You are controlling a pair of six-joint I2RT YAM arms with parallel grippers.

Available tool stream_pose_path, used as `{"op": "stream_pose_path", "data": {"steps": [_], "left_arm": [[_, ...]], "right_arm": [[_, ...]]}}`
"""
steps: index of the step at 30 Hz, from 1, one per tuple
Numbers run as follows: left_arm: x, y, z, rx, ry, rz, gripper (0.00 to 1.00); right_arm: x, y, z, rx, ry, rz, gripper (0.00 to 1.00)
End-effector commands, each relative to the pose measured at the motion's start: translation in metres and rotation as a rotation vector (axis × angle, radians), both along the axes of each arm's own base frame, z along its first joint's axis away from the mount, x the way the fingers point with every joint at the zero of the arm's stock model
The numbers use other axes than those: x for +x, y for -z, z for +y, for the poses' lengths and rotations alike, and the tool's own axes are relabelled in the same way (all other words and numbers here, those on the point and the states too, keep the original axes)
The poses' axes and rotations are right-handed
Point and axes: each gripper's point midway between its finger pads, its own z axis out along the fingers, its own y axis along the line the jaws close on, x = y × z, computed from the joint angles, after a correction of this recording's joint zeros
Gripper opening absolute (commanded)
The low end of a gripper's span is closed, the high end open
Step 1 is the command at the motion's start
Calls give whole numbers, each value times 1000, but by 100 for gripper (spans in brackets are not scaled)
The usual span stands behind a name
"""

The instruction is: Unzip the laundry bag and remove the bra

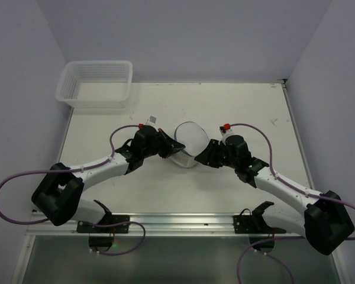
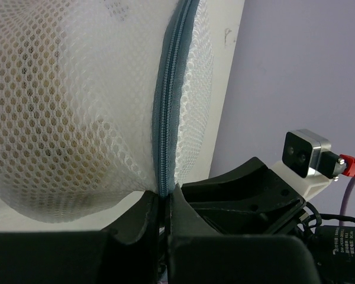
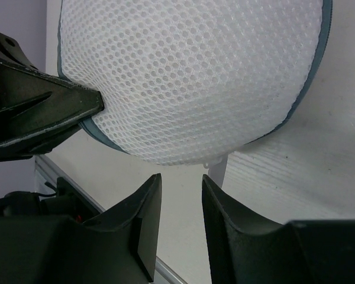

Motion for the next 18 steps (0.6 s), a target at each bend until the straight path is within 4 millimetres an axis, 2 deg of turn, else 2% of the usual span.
{"op": "stream_pose_path", "data": {"steps": [1, 11, 18], "left_arm": [[6, -44, -10, -107, -1, -74, 0], [3, -49, -10, -131, 0, -72, 0], [3, -49, -8, -131, -9, -72, 0]], "right_arm": [[6, -12, 14, 78, -14, -29, 35], [9, -3, 14, 68, -9, -31, 34], [8, -1, 4, 48, 28, -41, 34]]}}
